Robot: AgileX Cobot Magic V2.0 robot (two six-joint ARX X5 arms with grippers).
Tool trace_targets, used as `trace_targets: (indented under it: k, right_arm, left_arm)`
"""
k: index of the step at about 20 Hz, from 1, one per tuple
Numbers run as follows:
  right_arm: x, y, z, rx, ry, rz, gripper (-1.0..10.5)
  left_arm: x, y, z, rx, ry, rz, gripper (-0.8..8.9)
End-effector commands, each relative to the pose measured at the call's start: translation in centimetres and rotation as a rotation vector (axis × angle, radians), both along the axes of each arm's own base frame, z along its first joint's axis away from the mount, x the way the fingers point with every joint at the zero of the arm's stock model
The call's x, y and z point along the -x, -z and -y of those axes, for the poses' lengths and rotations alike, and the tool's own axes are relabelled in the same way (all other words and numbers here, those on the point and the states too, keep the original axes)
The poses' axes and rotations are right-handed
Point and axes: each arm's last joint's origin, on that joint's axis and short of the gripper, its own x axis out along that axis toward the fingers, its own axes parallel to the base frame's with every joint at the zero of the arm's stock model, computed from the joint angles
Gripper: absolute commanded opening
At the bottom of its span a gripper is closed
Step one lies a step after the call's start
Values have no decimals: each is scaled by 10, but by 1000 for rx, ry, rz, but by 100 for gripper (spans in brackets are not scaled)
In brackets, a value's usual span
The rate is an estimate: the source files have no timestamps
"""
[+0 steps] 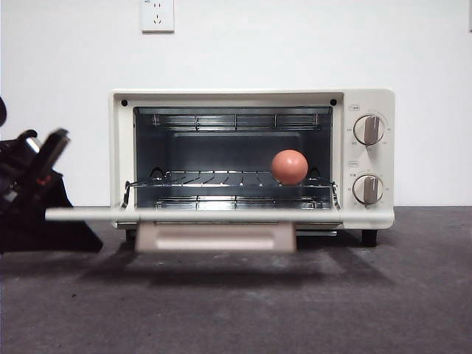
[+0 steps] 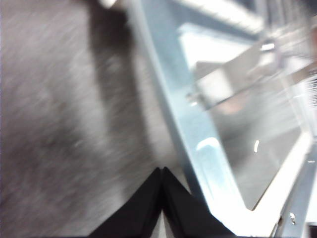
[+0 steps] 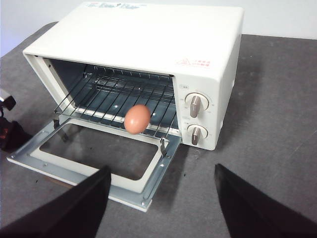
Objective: Eggoven
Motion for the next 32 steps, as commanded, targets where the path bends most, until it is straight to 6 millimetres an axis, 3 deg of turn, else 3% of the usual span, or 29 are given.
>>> trace_targets:
  k: [1, 11, 18, 26, 32]
  right_arm:
    - [1, -5, 0, -23, 4, 14, 333]
    - [1, -6, 1, -25, 29, 15, 333]
    - [1, -5, 1, -19, 29, 8, 333]
    - [2, -2, 1, 3, 18, -14, 332]
    - [2, -2, 1, 11, 14, -8, 278]
  left_arm:
    - [-8, -7, -7, 101, 1, 20, 6]
    - [-30, -45, -8, 290, -78, 234, 6]
    - [-32, -62, -7, 382, -100, 276, 7]
    - [-14, -101, 7, 398, -28, 375, 7]
    - [20, -128, 20, 247, -58, 434, 7]
